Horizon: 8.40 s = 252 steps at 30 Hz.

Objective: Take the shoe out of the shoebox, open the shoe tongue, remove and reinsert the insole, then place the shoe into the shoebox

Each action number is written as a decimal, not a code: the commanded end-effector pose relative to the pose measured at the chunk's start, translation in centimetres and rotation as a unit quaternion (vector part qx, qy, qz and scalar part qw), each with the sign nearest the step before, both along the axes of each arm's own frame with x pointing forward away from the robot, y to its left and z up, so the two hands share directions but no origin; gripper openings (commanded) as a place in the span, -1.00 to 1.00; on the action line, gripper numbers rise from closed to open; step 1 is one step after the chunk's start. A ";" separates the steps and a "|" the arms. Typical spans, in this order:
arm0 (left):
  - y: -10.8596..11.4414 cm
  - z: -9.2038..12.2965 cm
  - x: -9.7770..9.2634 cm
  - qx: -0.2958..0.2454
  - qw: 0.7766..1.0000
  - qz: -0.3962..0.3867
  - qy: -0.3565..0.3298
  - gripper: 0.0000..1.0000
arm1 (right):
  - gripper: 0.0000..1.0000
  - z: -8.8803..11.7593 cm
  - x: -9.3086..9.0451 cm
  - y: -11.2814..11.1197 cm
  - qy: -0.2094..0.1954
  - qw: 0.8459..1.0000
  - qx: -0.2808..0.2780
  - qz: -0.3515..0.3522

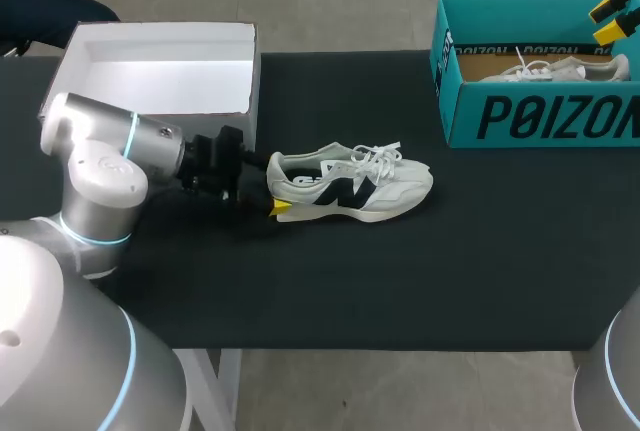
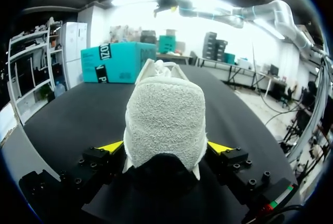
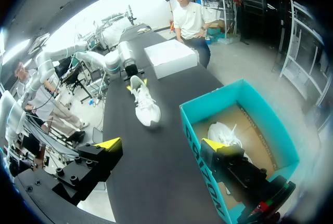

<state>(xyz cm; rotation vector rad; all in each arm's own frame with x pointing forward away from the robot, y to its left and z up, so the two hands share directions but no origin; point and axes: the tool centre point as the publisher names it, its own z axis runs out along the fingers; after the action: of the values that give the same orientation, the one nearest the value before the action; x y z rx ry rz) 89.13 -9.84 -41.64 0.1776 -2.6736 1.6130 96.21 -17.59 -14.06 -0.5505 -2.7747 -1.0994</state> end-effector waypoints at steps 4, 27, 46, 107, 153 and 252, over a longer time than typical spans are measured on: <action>-0.4 -0.4 0.4 0.002 1.000 0.002 0.001 1.00 | 1.00 0.0 0.0 0.0 0.000 1.000 -0.001 0.000; -0.6 -0.5 0.1 0.011 1.000 -0.008 0.004 -1.00 | 1.00 0.0 0.0 0.0 0.000 1.000 -0.001 0.000; -0.5 -0.3 0.1 0.013 1.000 -0.010 0.002 -1.00 | 1.00 0.0 0.0 0.0 0.000 1.000 -0.001 0.000; -0.5 -0.3 0.1 0.013 1.000 -0.010 0.002 -1.00 | 1.00 -0.6 -3.0 10.5 0.088 0.904 -0.023 -0.418; -0.5 -0.3 0.1 0.013 1.000 -0.010 0.002 -1.00 | 1.00 -7.0 -6.3 32.2 0.167 0.732 -0.330 -0.572; -0.5 -0.3 0.1 0.013 1.000 -0.010 0.002 -1.00 | 1.00 -19.9 -6.8 39.5 0.104 0.702 -0.452 -0.540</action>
<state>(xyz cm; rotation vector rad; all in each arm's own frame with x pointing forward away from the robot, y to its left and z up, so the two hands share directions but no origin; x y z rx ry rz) 89.27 -10.20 -41.88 0.1544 -2.6841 1.5796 89.02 21.92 -33.62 -2.3677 -2.4407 0.5081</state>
